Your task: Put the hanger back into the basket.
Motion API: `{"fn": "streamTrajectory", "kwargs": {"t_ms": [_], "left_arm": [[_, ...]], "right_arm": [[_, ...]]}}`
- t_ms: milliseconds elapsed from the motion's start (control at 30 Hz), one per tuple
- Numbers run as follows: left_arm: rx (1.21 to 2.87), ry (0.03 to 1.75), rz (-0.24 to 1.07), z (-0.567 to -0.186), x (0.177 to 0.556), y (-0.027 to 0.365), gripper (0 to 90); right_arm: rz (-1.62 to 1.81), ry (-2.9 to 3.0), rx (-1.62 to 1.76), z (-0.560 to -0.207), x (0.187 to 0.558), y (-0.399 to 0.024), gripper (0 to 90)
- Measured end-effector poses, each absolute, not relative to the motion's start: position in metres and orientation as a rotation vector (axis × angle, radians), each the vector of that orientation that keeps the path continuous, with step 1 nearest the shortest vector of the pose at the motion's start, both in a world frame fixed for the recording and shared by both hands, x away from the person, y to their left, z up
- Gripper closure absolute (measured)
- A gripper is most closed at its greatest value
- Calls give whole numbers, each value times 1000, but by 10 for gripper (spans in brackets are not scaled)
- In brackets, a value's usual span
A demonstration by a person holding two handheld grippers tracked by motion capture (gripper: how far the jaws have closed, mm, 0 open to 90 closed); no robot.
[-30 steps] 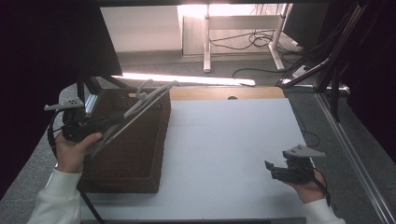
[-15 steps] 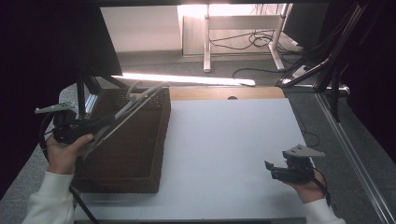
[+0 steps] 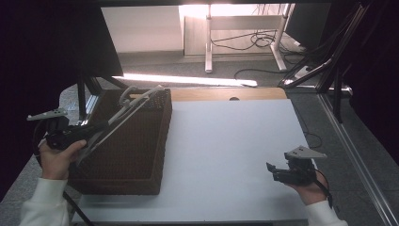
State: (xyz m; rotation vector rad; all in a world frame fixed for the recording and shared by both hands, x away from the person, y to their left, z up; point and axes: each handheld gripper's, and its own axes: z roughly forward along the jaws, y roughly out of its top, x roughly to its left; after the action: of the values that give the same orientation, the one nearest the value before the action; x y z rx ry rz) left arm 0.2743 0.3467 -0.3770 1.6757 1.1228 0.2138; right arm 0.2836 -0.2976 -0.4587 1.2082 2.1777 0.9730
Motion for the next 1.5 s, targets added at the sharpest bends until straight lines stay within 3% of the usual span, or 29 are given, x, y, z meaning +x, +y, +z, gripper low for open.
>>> {"fn": "streamTrajectory", "kwargs": {"t_ms": [333, 433, 467, 533, 733, 1100, 1500], "left_arm": [[1746, 1146, 169, -399, 286, 352, 820], [1821, 1219, 207, -412, 291, 351, 808], [1824, 1220, 199, -416, 292, 351, 789], [1820, 1229, 192, -418, 292, 350, 644], [1855, 1210, 193, -414, 289, 340, 520], [1850, 1179, 193, -408, 281, 330, 391], [1839, 1145, 243, -409, 264, 283, 312]], "right_arm": [[966, 2189, 1204, -460, 284, -296, 222], [966, 2190, 1208, -461, 285, -296, 221], [966, 2192, 1209, -461, 285, -296, 220], [962, 2191, 1208, -461, 285, -296, 220], [959, 2196, 1208, -461, 285, -295, 218], [957, 2197, 1206, -462, 285, -295, 218], [961, 2208, 1202, -462, 285, -294, 217]]}}
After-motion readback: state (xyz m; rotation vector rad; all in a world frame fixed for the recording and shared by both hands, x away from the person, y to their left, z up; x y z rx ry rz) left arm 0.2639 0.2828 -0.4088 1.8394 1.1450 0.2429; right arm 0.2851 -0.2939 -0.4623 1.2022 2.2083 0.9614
